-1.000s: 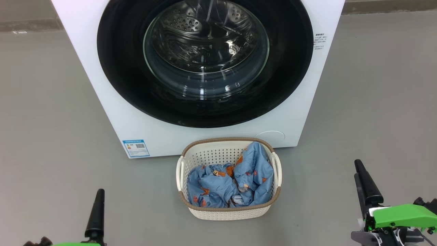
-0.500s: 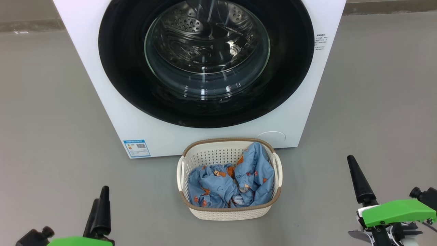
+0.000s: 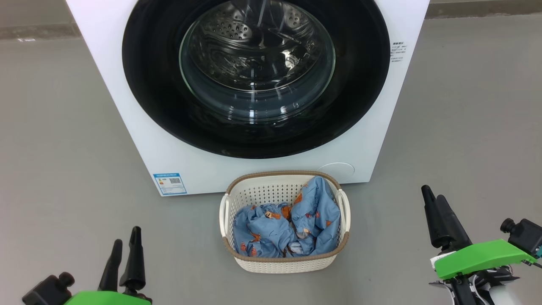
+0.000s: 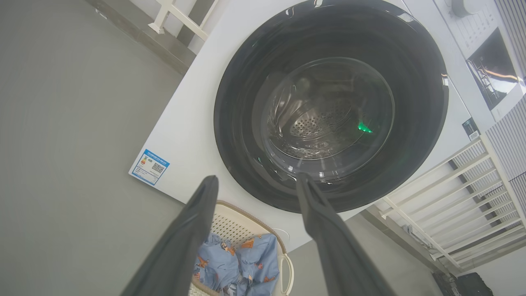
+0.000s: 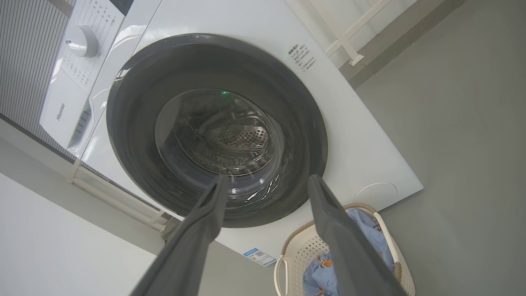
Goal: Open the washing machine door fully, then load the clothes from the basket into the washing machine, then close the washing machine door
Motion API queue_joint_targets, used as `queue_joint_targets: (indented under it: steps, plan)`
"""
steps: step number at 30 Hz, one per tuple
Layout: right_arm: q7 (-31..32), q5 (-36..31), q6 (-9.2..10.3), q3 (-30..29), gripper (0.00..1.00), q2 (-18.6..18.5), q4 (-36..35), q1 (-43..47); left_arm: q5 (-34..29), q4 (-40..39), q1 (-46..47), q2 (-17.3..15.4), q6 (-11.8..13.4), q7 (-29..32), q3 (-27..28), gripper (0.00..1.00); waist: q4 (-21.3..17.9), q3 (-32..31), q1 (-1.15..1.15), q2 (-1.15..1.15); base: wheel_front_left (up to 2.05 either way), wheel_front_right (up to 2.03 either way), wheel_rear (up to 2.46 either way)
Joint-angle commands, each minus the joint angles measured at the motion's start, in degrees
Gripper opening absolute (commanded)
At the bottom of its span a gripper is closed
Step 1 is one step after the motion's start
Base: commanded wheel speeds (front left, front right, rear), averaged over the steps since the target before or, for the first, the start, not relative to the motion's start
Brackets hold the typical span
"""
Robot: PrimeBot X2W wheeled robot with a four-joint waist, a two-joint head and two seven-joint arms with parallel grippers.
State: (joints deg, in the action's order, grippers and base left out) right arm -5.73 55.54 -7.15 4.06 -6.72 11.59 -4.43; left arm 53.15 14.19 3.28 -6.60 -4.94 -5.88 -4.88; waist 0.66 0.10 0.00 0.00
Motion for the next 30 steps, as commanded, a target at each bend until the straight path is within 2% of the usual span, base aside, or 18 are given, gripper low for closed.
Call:
queue_joint_targets:
  steps: [1,30]
  plan:
    - [-0.8,-1.5,-0.21,1.1,1.0,-1.0,-1.9,-2.9,-1.4,-1.9,2.5,-1.2,-0.1,-0.7,1.1,1.0,0.0,0.0,0.0,0.0,0.0,0.0,0.0]
    - [-5.7,-17.0,-0.29,6.5,1.0,-3.4,-4.1,-5.1,-19.9,-2.4,4.1,-0.4,-1.4,-5.6,2.2,1.0,0.7,-0.4,0.0,0.0,0.0,0.0,0.0]
